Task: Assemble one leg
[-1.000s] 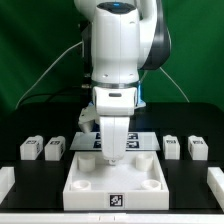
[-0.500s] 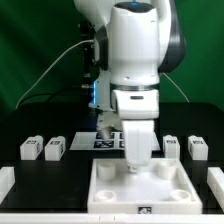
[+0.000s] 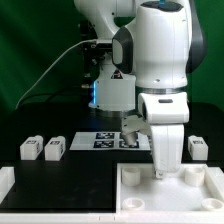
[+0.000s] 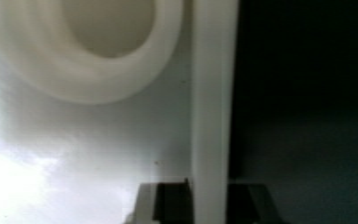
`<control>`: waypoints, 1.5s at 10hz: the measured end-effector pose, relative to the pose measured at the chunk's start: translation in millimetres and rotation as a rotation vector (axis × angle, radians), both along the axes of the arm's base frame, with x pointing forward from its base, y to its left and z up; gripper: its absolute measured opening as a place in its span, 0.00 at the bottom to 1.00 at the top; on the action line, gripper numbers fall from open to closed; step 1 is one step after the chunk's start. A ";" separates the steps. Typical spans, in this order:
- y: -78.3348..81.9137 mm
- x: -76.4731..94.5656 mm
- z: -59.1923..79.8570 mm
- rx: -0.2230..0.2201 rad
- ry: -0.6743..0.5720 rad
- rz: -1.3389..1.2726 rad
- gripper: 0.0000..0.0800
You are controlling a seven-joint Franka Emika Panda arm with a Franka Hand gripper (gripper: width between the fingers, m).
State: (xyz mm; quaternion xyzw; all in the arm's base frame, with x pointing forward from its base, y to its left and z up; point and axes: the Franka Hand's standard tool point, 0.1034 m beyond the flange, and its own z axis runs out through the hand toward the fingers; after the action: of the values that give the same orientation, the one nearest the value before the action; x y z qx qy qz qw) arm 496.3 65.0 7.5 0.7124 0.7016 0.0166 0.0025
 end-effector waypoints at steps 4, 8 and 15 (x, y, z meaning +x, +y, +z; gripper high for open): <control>-0.8 -0.2 -0.3 0.000 0.001 -0.002 0.40; -1.5 -0.1 -0.3 0.000 0.001 -0.003 0.76; -2.0 -0.1 -0.3 0.000 0.001 -0.004 0.81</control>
Offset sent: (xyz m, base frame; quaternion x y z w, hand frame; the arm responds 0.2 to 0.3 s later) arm 0.0000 0.0000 0.0000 0.0000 0.0000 0.0000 1.0000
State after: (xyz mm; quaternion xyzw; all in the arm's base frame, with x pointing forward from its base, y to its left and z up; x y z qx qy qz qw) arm 496.2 63.0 7.2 0.7138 0.7002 0.0163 0.0024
